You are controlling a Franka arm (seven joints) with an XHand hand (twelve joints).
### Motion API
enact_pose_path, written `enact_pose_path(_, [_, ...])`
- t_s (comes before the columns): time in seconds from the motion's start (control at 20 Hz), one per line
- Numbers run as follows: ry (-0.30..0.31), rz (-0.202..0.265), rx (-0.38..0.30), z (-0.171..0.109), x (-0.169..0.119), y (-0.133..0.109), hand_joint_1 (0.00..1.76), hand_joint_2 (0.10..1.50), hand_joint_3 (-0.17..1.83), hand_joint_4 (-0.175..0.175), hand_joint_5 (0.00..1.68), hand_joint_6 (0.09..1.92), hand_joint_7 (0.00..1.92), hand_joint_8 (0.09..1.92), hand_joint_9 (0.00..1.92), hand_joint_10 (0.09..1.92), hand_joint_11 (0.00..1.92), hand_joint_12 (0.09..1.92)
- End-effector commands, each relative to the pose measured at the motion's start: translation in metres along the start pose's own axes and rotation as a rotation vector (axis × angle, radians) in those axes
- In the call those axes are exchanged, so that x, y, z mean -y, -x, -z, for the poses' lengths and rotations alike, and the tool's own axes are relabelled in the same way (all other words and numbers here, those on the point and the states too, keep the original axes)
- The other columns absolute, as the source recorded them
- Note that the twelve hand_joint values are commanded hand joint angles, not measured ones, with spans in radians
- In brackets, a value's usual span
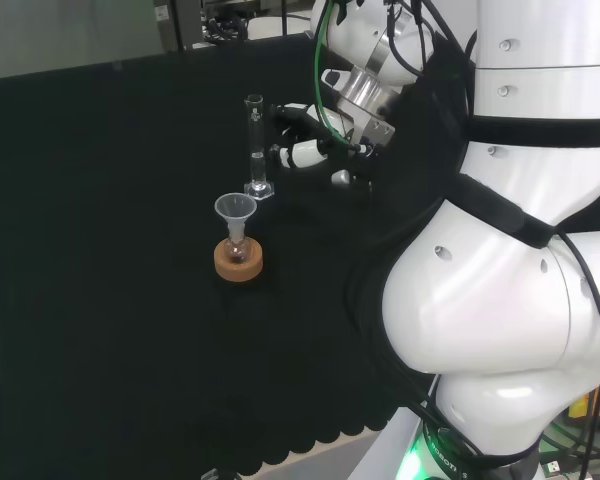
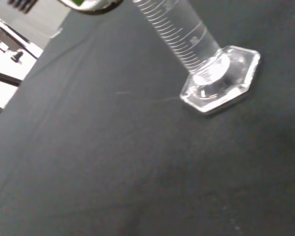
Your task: Pick up the graduated cylinder.
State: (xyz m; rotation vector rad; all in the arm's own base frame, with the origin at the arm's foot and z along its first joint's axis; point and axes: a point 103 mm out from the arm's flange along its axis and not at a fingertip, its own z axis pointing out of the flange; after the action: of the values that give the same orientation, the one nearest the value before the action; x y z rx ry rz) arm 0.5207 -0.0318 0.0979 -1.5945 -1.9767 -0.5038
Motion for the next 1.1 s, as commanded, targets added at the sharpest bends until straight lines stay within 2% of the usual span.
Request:
enact_pose_path(0.05, [0.006, 0.013, -0.056, -0.008, -0.004, -0.003, 0.85, 0.71, 0.60, -0.041, 0.44, 0.09, 0.32, 0.64, 0.50, 0.60, 0.24, 1.36])
enact_pose_path(0.4, [0.040, 0.058, -0.136, -0.017, -0.013, -0.005, 0.88, 0.70, 0.61, -0.044, 0.46, 0.09, 0.36, 0.64, 0.56, 0.59, 0.30, 1.34])
enact_pose_path(0.55, [0.050, 0.091, -0.166, -0.021, -0.017, -0.006, 0.90, 0.70, 0.61, -0.044, 0.46, 0.09, 0.35, 0.63, 0.55, 0.58, 0.30, 1.34])
enact_pose_path(1.1, [0.090, 0.155, -0.207, -0.031, -0.030, -0.013, 0.95, 0.68, 0.63, -0.045, 0.47, 0.09, 0.37, 0.64, 0.57, 0.58, 0.29, 1.33])
